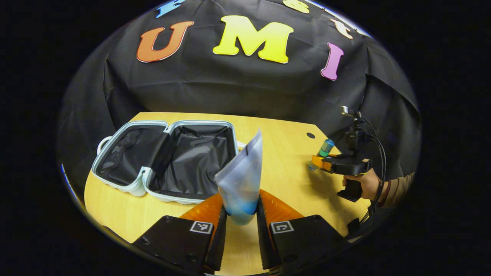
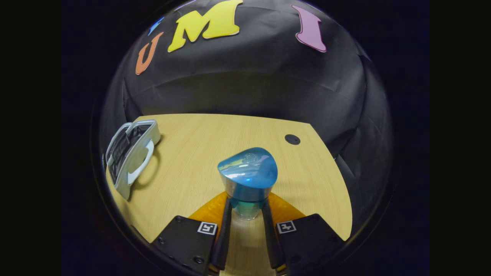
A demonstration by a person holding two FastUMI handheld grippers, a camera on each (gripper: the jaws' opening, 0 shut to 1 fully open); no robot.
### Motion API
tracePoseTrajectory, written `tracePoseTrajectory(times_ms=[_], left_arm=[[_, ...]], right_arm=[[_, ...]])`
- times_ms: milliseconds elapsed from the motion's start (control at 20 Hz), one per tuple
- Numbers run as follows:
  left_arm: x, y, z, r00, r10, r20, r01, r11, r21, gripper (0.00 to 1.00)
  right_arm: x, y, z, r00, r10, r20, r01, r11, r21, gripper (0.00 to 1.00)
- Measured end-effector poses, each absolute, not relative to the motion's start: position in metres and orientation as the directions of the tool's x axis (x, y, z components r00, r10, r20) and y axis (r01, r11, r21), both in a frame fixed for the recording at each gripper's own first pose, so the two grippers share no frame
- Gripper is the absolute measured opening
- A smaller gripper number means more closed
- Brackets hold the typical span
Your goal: First open the suitcase, pack the skin care products into it, and then close the suitcase.
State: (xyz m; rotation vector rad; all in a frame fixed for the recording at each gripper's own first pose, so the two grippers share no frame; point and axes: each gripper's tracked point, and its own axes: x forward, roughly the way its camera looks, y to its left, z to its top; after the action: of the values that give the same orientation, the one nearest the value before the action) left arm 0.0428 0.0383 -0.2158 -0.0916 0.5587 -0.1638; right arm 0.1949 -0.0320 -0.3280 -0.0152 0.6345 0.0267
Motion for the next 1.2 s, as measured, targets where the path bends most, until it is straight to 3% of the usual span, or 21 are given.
tracePoseTrajectory(times_ms=[350,700,1050,1200], left_arm=[[0.09,0.113,-0.221,0.81,-0.111,-0.575,0.083,0.994,-0.074,0.41],[0.134,0.139,-0.289,0.655,-0.14,-0.742,0.15,0.987,-0.054,0.41],[0.148,0.142,-0.343,0.508,-0.114,-0.854,0.167,0.986,-0.032,0.41],[0.156,0.151,-0.35,0.497,-0.072,-0.865,0.148,0.989,0.003,0.41]], right_arm=[[0.138,-0.005,-0.263,0.827,0.038,-0.56,-0.053,0.999,-0.009,0.4],[0.09,0.054,-0.188,0.859,0.085,-0.504,-0.111,0.994,-0.023,0.39],[0.064,0.091,-0.186,0.856,0.084,-0.511,-0.121,0.992,-0.039,0.39],[0.055,0.094,-0.194,0.846,0.064,-0.53,-0.104,0.993,-0.046,0.37]])
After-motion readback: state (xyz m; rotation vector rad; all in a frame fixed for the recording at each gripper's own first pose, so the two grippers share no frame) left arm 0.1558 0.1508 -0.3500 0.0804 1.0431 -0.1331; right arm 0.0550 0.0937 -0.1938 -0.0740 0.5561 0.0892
